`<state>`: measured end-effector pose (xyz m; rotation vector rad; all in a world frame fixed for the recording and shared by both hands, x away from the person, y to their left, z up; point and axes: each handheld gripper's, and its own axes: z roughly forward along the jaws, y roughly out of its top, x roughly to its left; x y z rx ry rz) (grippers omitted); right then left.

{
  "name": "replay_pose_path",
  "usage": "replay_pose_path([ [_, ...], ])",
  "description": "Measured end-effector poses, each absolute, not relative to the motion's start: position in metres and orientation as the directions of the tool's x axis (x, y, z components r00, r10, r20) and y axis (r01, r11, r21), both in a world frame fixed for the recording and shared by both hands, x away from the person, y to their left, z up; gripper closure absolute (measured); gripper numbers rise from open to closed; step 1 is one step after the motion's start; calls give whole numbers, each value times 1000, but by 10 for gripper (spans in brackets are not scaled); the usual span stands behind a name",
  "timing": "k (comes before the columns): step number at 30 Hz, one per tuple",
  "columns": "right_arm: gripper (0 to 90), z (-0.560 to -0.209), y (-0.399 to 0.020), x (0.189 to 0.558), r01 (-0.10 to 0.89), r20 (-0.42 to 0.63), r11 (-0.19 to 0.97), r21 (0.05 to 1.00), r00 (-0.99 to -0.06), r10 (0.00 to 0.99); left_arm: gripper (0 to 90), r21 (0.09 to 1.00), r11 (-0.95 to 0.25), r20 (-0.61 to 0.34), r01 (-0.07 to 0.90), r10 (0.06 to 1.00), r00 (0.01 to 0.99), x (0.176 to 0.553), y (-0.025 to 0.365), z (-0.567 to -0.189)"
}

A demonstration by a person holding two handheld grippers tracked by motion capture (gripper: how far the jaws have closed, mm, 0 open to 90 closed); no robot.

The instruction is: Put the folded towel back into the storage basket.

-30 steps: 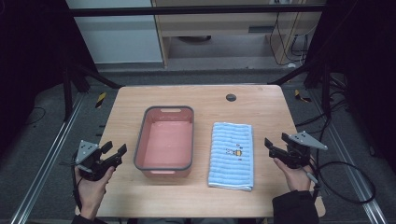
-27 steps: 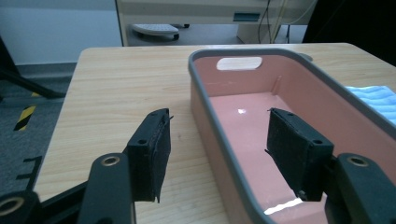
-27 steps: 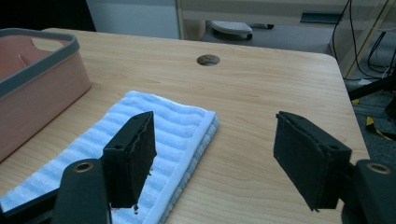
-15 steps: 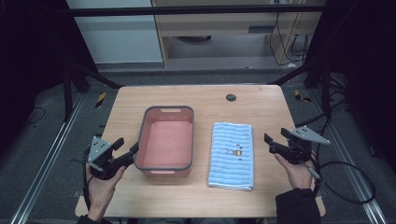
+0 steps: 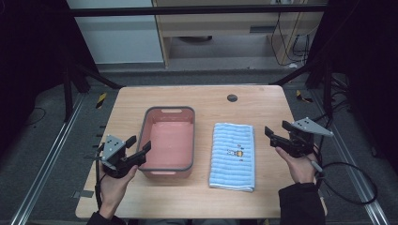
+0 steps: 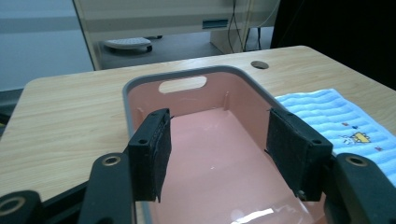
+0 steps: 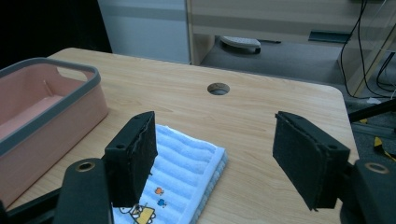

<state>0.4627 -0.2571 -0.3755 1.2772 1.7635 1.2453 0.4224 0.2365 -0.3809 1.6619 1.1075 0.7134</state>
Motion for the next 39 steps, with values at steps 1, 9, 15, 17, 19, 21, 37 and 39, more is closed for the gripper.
replay_pose_path([
  [1,301,-374,-256,463,356,43,86,931,-340,940,397,937,-113,-41,332,905,423,422,231,-380],
  [9,289,-370,-253,471,359,39,90,929,-337,941,400,936,-136,-29,326,891,454,424,211,-380],
  [15,285,-367,-251,475,357,41,83,931,-326,945,399,933,-152,-23,325,877,479,424,196,-382],
  [17,286,-367,-250,475,357,42,82,930,-327,944,400,934,-152,-25,325,876,482,424,194,-382],
  [19,286,-366,-249,478,366,40,92,926,-338,940,399,933,-155,-26,325,871,491,424,189,-383],
  [21,286,-366,-248,479,367,34,100,925,-341,939,399,932,-159,-25,325,868,496,424,185,-384],
  [37,283,-368,-243,494,398,36,110,911,-341,939,404,928,-199,-11,316,831,557,423,148,-388],
  [39,283,-368,-243,495,397,34,112,911,-343,939,406,927,-201,-11,316,829,559,423,146,-389],
])
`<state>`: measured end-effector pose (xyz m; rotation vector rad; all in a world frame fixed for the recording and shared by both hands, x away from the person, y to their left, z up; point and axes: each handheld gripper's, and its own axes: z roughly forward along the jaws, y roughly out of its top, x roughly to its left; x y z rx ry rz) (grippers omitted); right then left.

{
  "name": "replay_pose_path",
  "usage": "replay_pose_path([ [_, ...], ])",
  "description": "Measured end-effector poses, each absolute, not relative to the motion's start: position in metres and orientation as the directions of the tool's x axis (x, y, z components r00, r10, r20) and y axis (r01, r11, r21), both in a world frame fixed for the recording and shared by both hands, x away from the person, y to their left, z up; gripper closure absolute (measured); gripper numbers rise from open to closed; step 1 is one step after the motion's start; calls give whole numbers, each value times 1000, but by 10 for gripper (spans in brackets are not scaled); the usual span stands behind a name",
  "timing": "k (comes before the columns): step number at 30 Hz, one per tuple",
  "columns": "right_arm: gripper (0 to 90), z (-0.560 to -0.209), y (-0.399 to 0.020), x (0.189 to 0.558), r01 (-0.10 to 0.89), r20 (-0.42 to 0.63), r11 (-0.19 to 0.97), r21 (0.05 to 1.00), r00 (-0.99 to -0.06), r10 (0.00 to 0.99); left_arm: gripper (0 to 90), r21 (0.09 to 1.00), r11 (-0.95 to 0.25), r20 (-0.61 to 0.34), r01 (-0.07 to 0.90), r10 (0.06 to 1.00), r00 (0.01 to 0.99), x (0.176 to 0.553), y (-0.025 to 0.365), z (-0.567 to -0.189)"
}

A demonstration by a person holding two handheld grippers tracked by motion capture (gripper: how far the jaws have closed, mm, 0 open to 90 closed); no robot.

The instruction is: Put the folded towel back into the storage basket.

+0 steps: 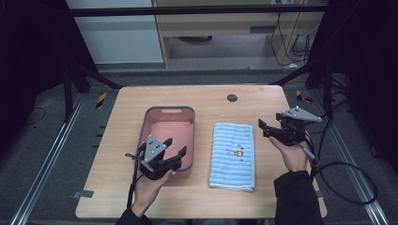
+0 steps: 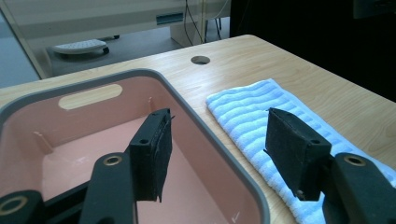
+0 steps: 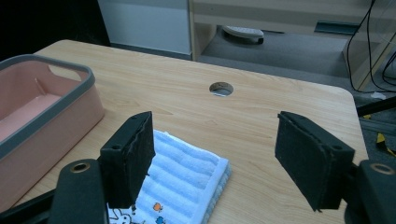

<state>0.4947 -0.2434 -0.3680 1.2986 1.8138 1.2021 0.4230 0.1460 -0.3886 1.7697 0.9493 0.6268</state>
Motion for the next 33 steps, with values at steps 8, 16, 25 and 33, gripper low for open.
replay_pose_path([
  [8,289,-371,-244,501,403,34,112,908,-338,940,415,923,-217,-16,318,803,595,421,124,-394],
  [16,302,-376,-242,507,410,31,119,905,-342,939,428,916,-241,-11,321,784,621,420,108,-400],
  [25,333,-383,-240,514,415,24,128,901,-342,939,452,911,-257,-5,322,775,632,419,95,-406],
  [33,363,-390,-240,520,415,22,132,900,-347,937,457,905,-268,-6,332,770,639,418,83,-414],
])
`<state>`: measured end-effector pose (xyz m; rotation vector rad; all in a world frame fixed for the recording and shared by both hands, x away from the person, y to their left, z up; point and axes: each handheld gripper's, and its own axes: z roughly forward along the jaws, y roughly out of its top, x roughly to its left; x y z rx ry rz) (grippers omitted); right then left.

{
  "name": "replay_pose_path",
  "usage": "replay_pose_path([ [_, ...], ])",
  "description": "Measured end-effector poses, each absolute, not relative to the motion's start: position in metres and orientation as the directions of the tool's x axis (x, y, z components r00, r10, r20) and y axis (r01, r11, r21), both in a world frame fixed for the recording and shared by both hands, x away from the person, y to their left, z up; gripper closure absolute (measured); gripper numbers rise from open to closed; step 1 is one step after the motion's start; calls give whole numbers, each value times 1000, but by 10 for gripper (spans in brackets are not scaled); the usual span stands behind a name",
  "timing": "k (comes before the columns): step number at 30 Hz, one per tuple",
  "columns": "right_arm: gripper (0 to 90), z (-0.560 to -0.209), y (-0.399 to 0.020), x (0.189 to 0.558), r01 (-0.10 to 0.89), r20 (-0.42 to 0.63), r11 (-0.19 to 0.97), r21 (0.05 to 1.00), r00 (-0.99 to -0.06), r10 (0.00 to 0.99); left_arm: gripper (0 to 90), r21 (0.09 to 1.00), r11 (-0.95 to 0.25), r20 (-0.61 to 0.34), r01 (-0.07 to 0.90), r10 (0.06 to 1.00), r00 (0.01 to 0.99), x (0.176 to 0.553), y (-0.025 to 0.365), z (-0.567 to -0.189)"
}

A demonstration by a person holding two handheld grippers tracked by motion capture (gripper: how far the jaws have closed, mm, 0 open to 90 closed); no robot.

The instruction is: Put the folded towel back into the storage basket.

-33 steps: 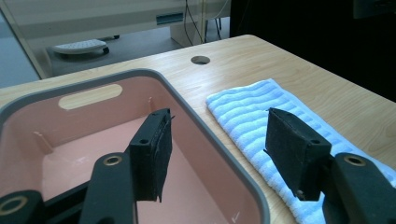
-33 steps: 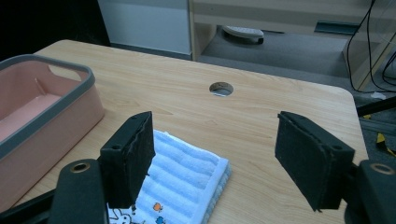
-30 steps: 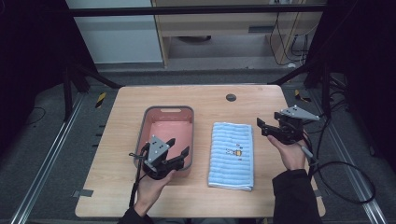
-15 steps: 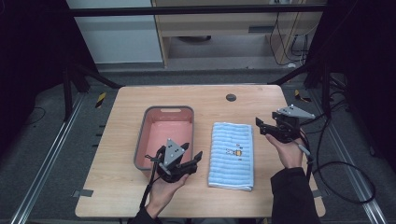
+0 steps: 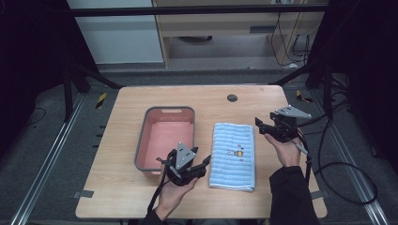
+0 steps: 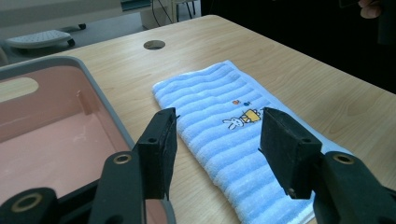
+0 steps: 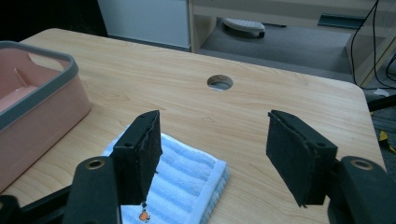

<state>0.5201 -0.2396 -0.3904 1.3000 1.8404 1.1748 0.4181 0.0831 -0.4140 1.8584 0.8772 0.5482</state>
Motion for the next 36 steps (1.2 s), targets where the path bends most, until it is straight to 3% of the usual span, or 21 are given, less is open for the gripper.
replay_pose_path([
  [23,378,-425,-226,540,481,7,193,855,-383,924,494,873,-333,26,357,762,647,416,57,-443],
  [36,411,-445,-226,545,508,14,198,838,-383,923,506,847,-341,-7,407,759,651,417,51,-464],
])
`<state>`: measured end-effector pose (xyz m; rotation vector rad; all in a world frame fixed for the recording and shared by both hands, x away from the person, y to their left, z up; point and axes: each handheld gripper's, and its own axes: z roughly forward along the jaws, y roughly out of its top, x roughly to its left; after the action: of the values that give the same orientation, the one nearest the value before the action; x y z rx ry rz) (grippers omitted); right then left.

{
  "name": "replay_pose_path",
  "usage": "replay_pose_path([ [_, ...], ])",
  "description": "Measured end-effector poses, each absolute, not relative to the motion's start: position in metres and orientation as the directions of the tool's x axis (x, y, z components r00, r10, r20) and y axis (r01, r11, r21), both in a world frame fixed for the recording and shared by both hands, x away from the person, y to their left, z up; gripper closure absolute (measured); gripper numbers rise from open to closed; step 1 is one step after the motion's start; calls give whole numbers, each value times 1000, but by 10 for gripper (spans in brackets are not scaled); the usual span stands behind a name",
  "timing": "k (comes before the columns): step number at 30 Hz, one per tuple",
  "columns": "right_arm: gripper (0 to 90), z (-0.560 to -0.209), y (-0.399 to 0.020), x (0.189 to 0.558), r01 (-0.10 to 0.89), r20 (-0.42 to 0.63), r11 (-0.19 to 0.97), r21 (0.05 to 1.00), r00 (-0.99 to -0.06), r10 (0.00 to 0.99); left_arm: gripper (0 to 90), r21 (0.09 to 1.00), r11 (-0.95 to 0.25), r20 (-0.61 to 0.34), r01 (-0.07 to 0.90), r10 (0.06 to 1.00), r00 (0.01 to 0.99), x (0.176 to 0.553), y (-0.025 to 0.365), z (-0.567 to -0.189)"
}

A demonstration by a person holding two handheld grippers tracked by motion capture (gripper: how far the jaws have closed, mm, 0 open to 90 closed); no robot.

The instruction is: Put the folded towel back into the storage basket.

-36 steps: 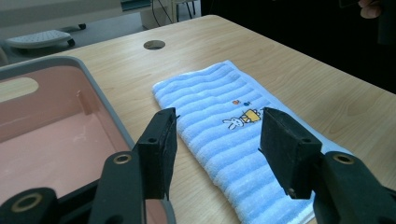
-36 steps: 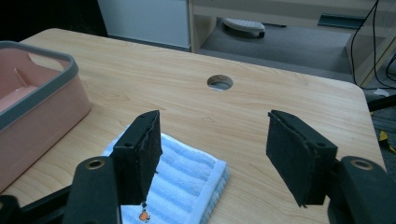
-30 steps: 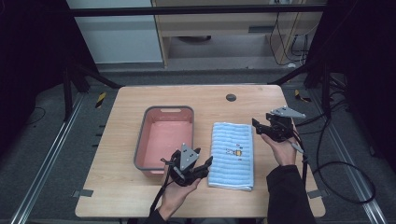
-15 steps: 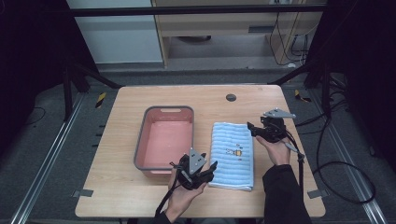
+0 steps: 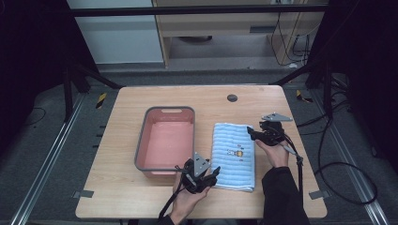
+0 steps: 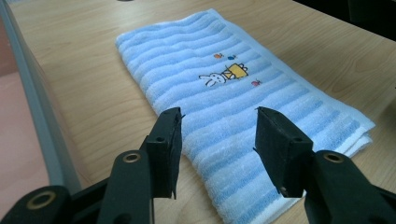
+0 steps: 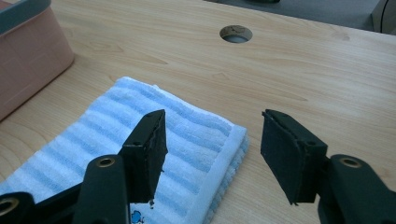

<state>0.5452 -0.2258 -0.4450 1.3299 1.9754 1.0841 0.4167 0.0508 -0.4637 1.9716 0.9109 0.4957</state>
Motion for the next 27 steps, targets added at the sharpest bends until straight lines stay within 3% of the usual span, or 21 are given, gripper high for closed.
replay_pose_path([
  [27,467,-481,-218,553,595,23,237,768,-396,918,521,785,-384,-15,487,773,634,420,43,-498],
])
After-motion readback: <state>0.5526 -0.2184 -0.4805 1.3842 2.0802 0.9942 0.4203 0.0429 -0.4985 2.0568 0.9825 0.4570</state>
